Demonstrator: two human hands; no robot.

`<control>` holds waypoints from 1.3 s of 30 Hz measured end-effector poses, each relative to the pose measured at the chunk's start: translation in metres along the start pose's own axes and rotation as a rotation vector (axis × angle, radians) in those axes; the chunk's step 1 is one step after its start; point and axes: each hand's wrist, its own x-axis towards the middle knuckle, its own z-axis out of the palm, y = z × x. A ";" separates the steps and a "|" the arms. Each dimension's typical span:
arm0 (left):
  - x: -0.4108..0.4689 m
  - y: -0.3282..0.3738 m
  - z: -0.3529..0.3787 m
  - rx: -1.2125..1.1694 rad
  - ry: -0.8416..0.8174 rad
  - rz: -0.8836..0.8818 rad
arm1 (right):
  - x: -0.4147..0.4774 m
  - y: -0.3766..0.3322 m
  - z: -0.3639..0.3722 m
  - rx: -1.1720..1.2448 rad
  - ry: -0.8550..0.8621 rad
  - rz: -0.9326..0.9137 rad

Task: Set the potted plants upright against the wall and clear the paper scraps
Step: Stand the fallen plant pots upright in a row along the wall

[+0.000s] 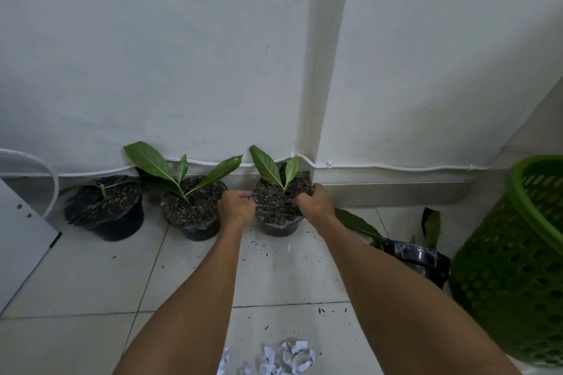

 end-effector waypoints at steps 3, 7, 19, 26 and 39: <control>-0.002 -0.004 0.003 0.008 -0.006 -0.011 | 0.002 0.006 0.003 -0.001 -0.003 0.003; -0.003 -0.006 0.004 0.000 0.004 0.002 | 0.004 0.010 0.006 -0.015 -0.003 -0.005; -0.055 0.037 0.004 0.119 0.017 0.139 | -0.025 0.001 -0.020 -0.192 -0.018 -0.125; -0.112 0.077 0.034 0.150 -0.131 0.215 | -0.061 0.008 -0.129 -0.320 0.161 -0.138; -0.179 0.070 0.131 0.132 -0.711 -0.152 | -0.081 0.105 -0.226 -0.071 0.290 0.390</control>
